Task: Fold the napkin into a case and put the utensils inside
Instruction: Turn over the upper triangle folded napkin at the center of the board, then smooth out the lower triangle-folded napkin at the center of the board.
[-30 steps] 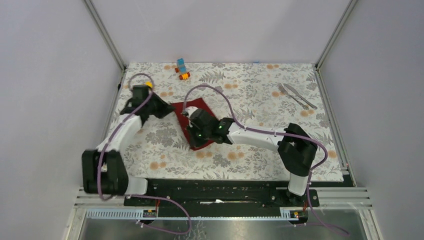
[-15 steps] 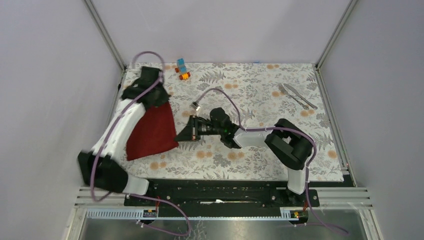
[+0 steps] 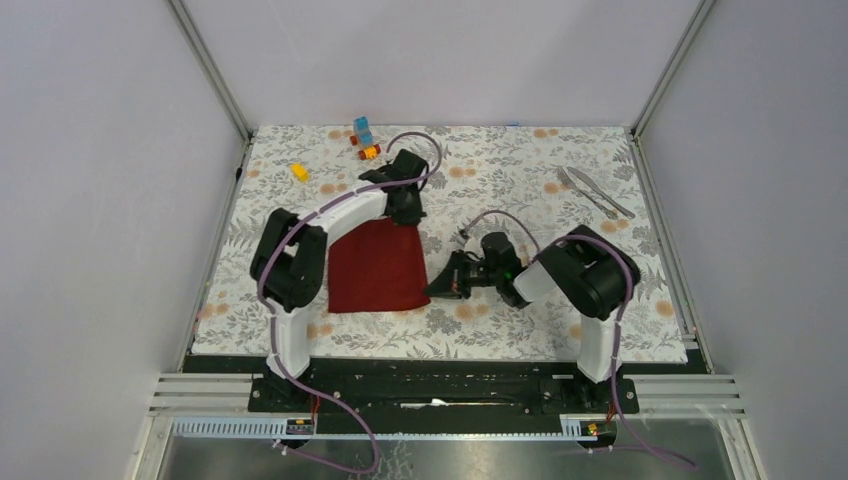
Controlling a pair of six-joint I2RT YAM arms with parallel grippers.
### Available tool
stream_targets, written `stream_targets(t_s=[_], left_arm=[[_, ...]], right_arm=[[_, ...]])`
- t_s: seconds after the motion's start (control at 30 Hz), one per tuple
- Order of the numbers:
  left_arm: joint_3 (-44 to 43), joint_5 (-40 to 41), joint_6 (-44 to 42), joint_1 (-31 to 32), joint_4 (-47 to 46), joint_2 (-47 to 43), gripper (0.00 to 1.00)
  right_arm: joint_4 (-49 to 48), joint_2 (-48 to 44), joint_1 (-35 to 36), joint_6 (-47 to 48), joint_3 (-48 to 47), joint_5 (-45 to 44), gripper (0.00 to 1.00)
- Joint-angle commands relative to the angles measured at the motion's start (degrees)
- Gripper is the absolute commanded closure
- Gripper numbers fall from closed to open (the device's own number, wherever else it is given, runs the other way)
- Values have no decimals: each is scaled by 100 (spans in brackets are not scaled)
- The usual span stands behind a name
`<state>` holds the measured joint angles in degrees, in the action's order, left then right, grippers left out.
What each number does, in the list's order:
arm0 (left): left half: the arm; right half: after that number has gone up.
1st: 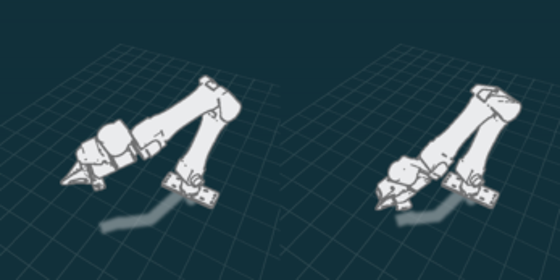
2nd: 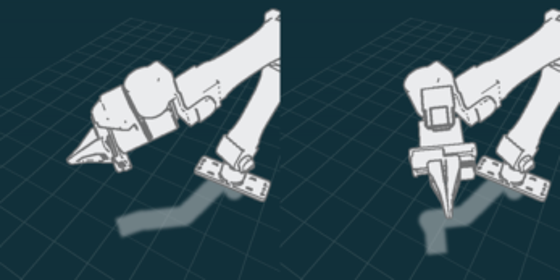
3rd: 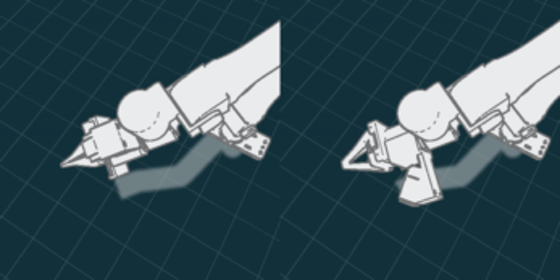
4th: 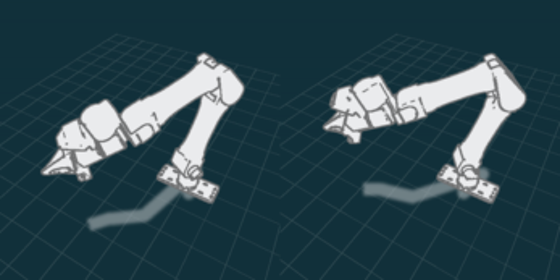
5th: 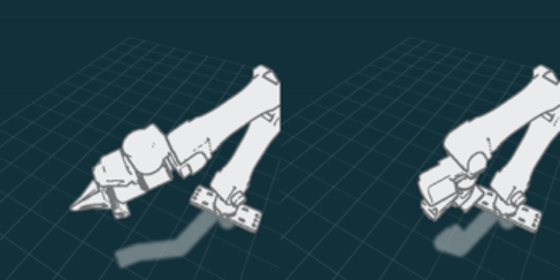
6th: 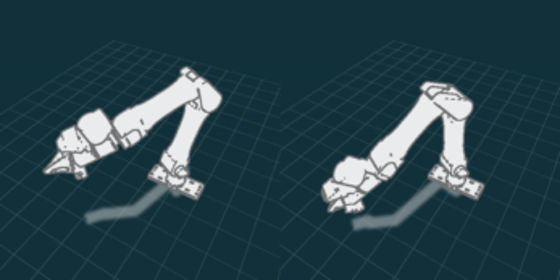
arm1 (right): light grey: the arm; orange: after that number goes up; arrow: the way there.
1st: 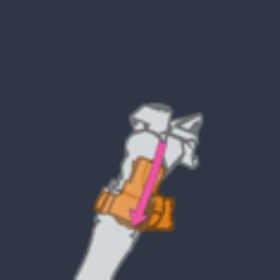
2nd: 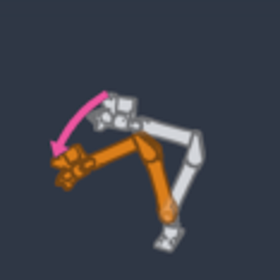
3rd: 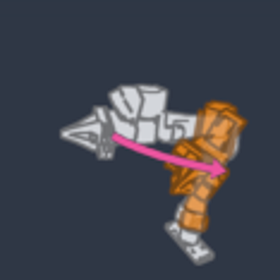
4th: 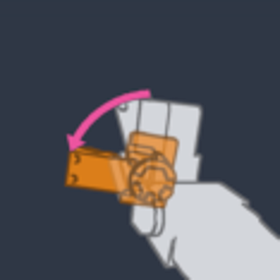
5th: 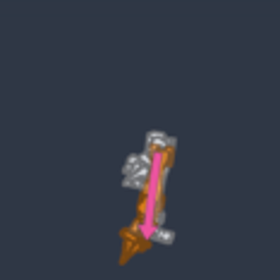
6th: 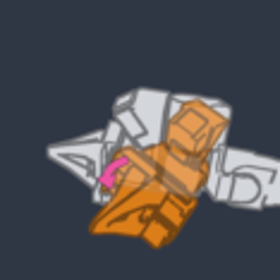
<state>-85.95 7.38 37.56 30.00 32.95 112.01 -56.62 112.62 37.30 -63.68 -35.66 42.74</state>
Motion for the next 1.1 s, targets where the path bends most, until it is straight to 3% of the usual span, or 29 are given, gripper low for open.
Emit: stream_targets(t_s=[0.0, 0.1, 0.2, 0.3, 0.43, 0.67, 0.87, 1.0, 1.07], left_arm=[[-760, -423, 91, 24, -1175, 562, 86], [-1108, -1081, -3, 196, -1185, 805, 56], [-1297, -1626, -270, 368, -1155, 523, 40], [-1066, -2088, -433, 375, -1156, -136, 35], [-178, -2155, -729, 305, -1034, -1199, 31], [2277, -2234, -768, -139, -1098, -3235, 29], [3170, -2200, -801, -496, -950, -4221, 28], [3399, -2219, -801, -652, -1007, -4461, 28], [3483, -2233, -801, -778, -1121, -4555, 28]], right_arm=[[1347, -711, -428, 1205, 456, 688, 93], [3440, -1427, -858, 2637, 387, 75, 79], [5278, -2285, -1059, 3638, 96, -858, 63], [5900, -2659, -1068, 3852, -89, -1162, 50], [5868, -2279, -904, 3778, -358, -992, 47], [5745, -1831, -329, 3542, -789, -1307, 40], [6020, -1402, -217, 3692, -1050, -1526, 44], [6697, -1460, -218, 4010, -1103, -2033, 63], [7225, -1470, -246, 4150, -1158, -2529, 80]])
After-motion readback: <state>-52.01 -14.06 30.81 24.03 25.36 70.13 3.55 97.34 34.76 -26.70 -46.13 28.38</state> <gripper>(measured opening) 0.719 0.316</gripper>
